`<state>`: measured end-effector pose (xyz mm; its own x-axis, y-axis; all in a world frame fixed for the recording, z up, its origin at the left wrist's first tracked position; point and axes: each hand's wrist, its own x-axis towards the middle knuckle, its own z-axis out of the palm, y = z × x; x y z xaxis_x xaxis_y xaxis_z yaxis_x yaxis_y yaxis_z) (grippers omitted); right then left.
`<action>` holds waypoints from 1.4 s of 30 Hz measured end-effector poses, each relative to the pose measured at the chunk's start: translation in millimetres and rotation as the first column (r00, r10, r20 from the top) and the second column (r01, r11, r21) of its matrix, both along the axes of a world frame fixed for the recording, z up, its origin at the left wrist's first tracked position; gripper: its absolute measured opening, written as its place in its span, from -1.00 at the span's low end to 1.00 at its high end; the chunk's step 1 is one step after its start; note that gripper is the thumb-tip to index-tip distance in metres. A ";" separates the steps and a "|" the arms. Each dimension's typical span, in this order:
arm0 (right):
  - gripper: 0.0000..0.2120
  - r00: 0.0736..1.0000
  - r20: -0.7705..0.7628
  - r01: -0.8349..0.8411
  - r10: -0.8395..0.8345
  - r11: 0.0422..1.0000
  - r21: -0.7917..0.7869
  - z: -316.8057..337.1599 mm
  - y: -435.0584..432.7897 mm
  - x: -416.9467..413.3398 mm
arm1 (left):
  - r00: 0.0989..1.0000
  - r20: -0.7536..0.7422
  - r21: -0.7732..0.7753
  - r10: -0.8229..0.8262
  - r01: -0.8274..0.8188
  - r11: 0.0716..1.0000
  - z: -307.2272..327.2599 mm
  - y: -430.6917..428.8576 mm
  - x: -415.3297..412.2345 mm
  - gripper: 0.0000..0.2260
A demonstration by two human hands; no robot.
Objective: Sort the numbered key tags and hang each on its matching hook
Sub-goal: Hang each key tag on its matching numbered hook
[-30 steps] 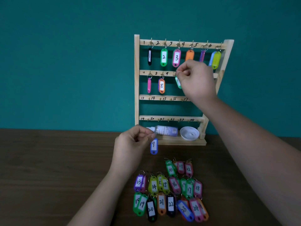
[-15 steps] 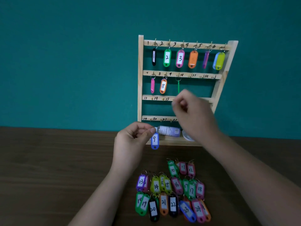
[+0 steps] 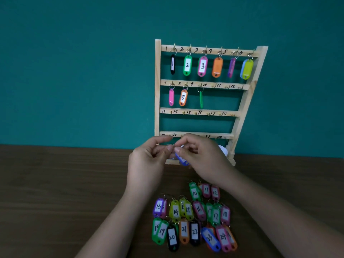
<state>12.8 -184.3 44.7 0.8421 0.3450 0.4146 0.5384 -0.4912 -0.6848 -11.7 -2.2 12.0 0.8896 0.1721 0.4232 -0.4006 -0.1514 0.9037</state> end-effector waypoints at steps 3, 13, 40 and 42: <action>-0.94 0.999 0.042 0.027 -0.026 0.999 -0.023 5.9 -0.3 3.0 | 1.000 0.006 0.051 0.020 -0.020 0.998 -0.6 0.0 0.2 -0.81; -0.90 0.970 0.057 0.213 -0.238 0.937 0.278 77.2 -19.2 48.5 | 0.998 -0.068 0.212 -0.013 0.027 0.977 -1.1 3.6 -4.6 -0.86; -0.87 0.848 0.283 0.404 -0.448 0.892 0.203 94.8 -23.7 74.4 | 0.989 -0.140 0.611 -0.041 0.119 0.783 -24.6 -8.2 -0.3 -0.88; -0.93 0.862 0.285 0.369 -0.420 0.904 0.215 86.9 -29.1 69.5 | 0.989 -0.143 0.611 -0.044 0.123 0.782 -25.1 -8.3 0.2 -0.87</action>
